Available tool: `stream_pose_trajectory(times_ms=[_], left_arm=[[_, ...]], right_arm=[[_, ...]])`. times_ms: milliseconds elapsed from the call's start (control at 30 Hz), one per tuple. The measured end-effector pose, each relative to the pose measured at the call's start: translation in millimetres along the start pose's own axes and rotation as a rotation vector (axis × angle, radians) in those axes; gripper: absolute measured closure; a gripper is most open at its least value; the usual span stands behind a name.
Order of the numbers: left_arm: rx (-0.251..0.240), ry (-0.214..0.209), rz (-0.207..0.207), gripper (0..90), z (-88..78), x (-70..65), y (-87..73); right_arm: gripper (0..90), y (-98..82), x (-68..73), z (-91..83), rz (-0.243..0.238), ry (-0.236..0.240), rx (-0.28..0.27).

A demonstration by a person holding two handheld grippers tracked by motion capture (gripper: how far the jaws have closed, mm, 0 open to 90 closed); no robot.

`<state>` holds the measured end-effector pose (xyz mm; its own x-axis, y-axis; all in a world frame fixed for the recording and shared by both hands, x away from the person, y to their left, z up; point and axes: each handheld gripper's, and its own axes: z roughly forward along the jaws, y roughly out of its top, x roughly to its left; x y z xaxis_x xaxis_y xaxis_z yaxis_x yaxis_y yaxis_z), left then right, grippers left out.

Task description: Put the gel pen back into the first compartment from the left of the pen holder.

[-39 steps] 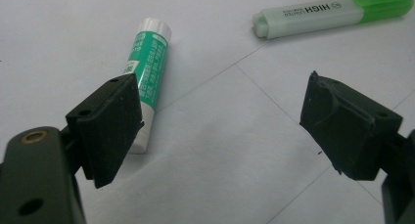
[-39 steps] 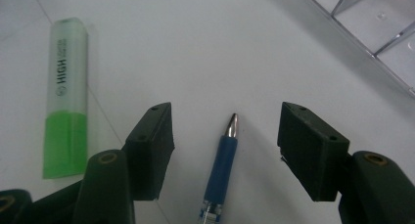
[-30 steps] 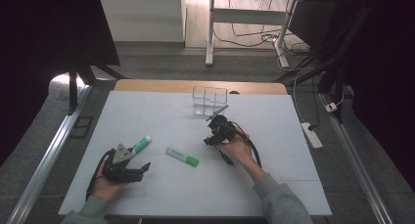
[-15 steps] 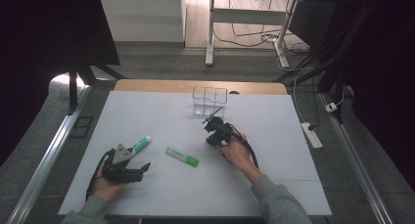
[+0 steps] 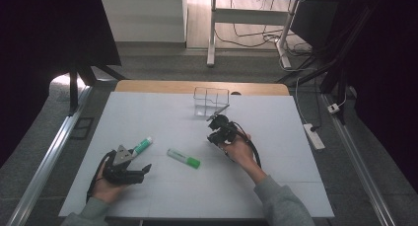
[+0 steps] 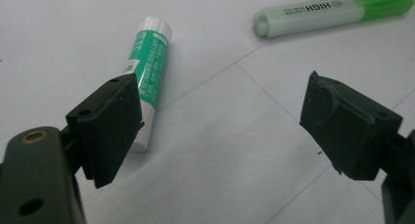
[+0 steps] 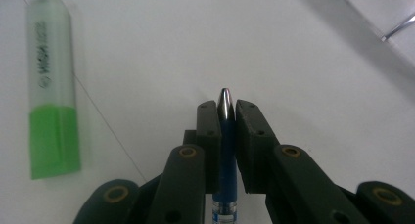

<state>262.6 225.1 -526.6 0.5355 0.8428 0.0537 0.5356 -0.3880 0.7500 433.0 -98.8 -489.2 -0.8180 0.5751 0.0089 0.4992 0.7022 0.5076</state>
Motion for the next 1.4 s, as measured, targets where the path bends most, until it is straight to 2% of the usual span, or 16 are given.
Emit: stream_pose_trajectory(times_ms=[333, 600, 1000, 1400], left_arm=[[0.002, 0.001, 0.002, 15.3, 0.2, -0.1, -0.1], [0.004, 0.003, 0.003, 15.3, 0.2, -0.1, -0.1], [0.006, 0.003, 0.004, 15.3, 0.3, -0.6, 0.0], [0.010, 0.004, 0.011, 15.5, 1.0, -1.2, -0.2]], right_arm=[[80.9, 5.4, 2.6, -24.6, -0.021, 0.009, -0.120], [80.9, 6.9, 2.7, -39.6, -0.021, 0.014, -0.192], [80.8, 9.2, 6.0, -57.0, -0.032, 0.011, -0.270], [80.8, 10.1, 7.6, -64.0, -0.032, 0.007, -0.306]])
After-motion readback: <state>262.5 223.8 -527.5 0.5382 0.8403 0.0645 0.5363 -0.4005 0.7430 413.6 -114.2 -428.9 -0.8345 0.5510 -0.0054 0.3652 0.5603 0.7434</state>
